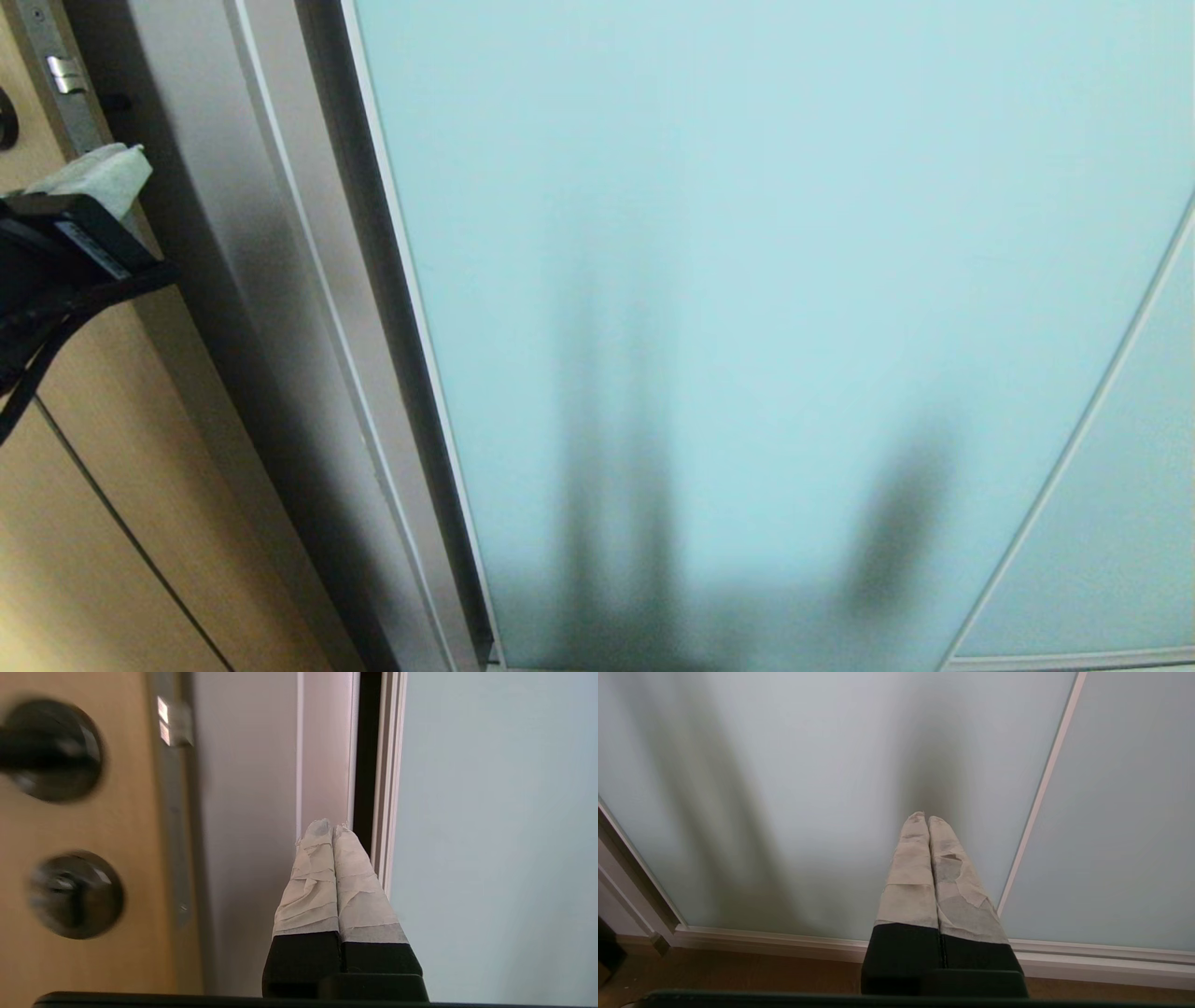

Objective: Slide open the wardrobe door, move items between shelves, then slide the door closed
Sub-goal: Open the door

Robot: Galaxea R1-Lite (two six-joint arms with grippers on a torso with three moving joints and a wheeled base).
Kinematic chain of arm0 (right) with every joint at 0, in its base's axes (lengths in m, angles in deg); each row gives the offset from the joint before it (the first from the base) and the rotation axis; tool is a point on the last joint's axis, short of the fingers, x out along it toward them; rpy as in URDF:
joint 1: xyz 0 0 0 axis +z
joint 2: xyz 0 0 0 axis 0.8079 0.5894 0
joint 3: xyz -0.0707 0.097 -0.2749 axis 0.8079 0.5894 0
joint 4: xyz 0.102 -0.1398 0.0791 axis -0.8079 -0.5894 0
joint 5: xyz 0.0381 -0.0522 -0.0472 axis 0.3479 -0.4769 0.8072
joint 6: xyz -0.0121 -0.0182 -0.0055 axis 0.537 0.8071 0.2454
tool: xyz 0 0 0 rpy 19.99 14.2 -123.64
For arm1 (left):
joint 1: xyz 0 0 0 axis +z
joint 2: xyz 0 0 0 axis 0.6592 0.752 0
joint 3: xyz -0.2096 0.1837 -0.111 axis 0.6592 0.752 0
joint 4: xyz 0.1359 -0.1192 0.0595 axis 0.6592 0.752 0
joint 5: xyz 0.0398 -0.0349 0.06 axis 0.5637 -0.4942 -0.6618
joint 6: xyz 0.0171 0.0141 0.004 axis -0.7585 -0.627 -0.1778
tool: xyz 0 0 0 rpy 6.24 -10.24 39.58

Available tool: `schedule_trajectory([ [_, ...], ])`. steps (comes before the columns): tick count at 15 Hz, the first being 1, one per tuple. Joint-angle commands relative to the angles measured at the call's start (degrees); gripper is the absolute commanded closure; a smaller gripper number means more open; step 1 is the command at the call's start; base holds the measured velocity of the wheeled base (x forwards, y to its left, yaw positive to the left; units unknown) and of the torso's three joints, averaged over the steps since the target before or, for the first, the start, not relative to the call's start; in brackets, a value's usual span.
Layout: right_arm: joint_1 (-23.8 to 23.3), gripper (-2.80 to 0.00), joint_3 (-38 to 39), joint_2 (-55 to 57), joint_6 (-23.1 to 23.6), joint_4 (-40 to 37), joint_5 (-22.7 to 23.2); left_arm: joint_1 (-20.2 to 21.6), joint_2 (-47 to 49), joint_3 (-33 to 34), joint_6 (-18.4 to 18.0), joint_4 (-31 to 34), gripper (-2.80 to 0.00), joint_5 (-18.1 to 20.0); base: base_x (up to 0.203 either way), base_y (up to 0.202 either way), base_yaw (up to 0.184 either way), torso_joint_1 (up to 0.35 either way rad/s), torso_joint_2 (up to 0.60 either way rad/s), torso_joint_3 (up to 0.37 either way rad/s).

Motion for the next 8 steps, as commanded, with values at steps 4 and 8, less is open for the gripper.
schedule_trajectory([
  [4,-0.06,0.0,0.0,0.07,-0.02,0.02,0.01,-0.88,6.39,-2.72,-0.02,1.11,0.0,1.54,0.0,0.0,0.0,0.0,0.0,0.0],
  [8,-0.06,0.0,0.0,-0.01,-0.02,0.02,0.01,-0.97,10.0,-6.05,-0.02,1.09,0.0,1.29,0.0,0.0,0.0,0.0,0.0,0.0],
])
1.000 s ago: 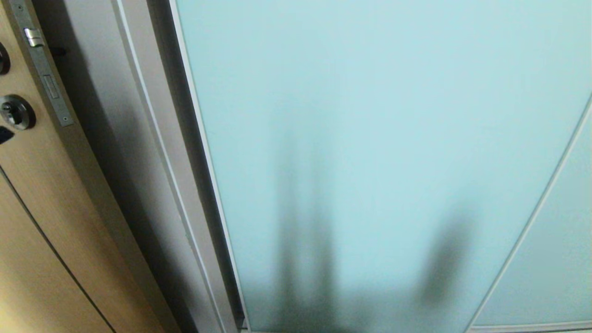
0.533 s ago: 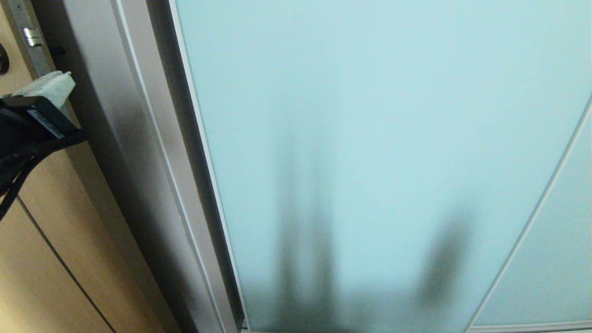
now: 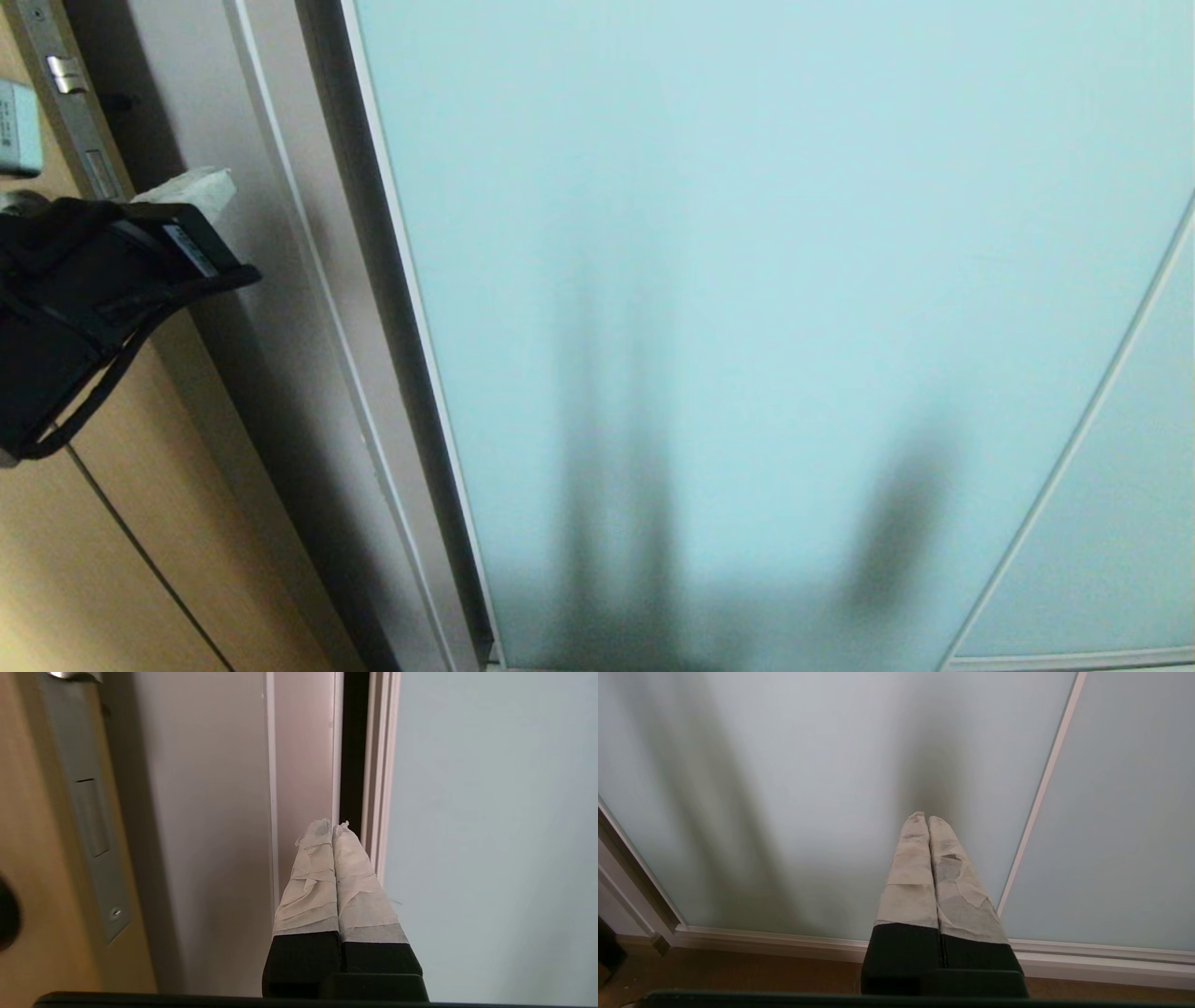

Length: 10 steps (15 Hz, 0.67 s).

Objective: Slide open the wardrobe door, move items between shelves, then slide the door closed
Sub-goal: Open the door

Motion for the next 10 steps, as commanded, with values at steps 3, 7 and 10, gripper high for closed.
schedule_trajectory([
  [3,-0.03,0.0,0.0,-0.01,0.0,0.03,0.02,0.03,5.05,-2.34,0.01,-0.36,0.0,0.04,0.0,0.0,0.0,0.0,0.0,0.0],
  [7,0.05,0.0,0.07,-0.01,0.0,0.03,0.02,-0.12,8.29,-3.89,-0.08,-0.06,0.0,0.18,0.0,0.0,0.0,0.0,0.0,0.0],
  [10,0.05,0.0,0.0,0.0,0.0,0.03,0.02,-0.91,11.15,-6.47,-0.08,0.59,0.0,0.22,0.0,0.0,0.0,0.0,0.0,0.0],
])
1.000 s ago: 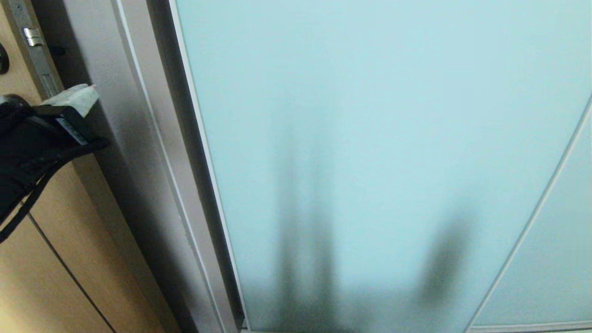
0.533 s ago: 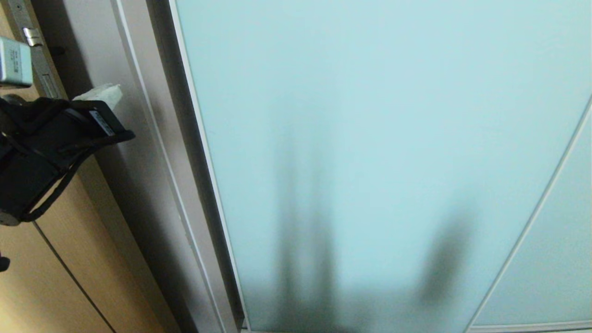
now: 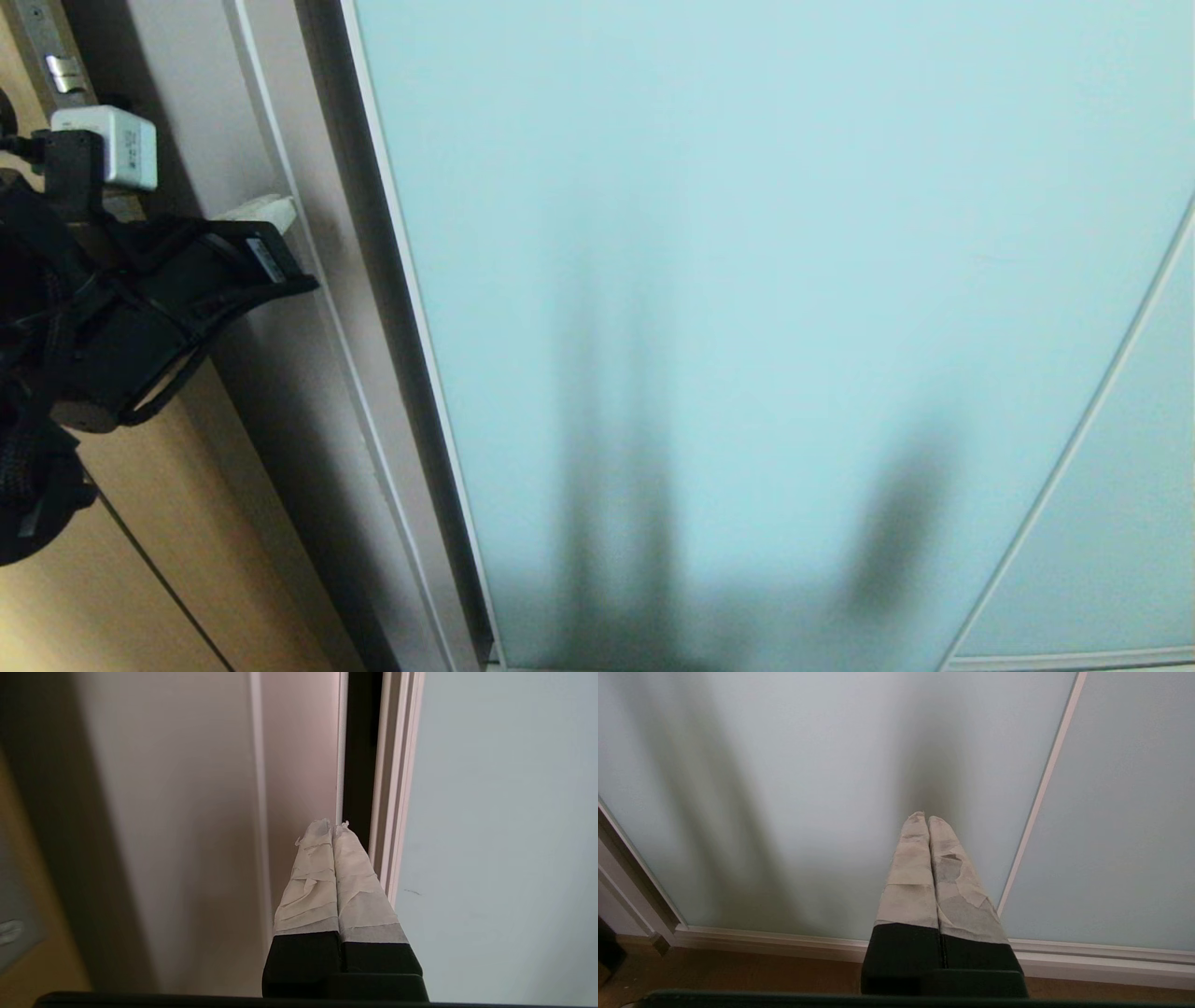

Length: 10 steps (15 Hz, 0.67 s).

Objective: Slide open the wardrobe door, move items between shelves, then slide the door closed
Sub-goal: Open the door

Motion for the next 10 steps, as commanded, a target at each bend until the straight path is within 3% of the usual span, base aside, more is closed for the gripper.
schedule_trajectory([
  [1,0.01,0.0,0.0,0.05,0.0,0.02,0.04,-1.2,2.77,-1.88,0.07,0.04,0.0,-0.06,0.0,0.0,0.0,0.0,0.0,0.0],
  [6,0.05,0.0,0.0,-0.01,0.0,0.02,0.04,-5.14,4.85,-4.49,-0.94,0.13,0.0,-0.5,0.0,0.0,0.0,0.0,0.0,0.0],
  [10,-0.04,0.0,0.0,0.06,0.0,0.02,0.04,-5.14,8.54,-7.99,-1.54,0.07,0.0,-0.81,0.0,0.0,0.0,0.0,0.0,0.0],
])
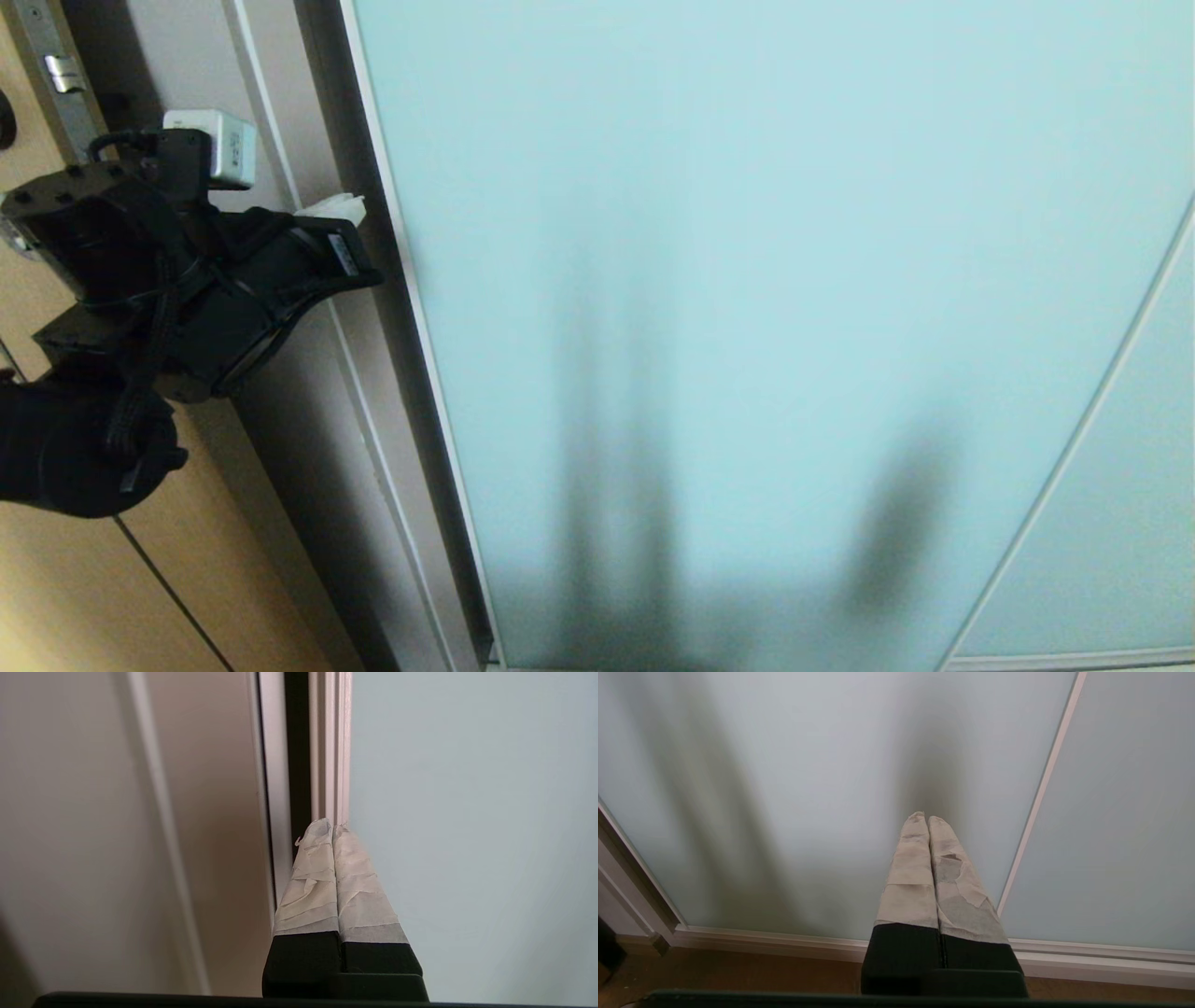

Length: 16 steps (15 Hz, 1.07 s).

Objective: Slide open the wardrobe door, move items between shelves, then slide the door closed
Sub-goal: Open the door

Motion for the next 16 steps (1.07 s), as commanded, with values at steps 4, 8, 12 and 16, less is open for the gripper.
schedule_trajectory([
  [4,-0.03,0.0,0.0,0.07,-0.03,0.04,0.02,-0.05,4.17,-3.58,-0.99,-0.14,0.0,-1.28,0.0,0.0,0.0,0.0,0.0,0.0],
  [8,-0.04,0.0,0.0,-0.01,-0.03,0.04,0.02,-0.05,6.22,-4.42,-1.35,-0.22,0.0,-1.55,0.0,0.0,0.0,0.0,0.0,0.0],
  [12,-0.01,0.0,0.0,0.07,-0.03,0.04,0.02,-0.61,7.61,-5.61,-1.36,-0.13,0.0,-1.52,0.0,0.0,0.0,0.0,0.0,0.0],
  [16,-0.04,0.0,0.0,-0.01,-0.03,0.04,0.02,-2.07,8.85,-6.43,-1.35,-0.22,0.0,-1.45,0.0,0.0,0.0,0.0,0.0,0.0],
])
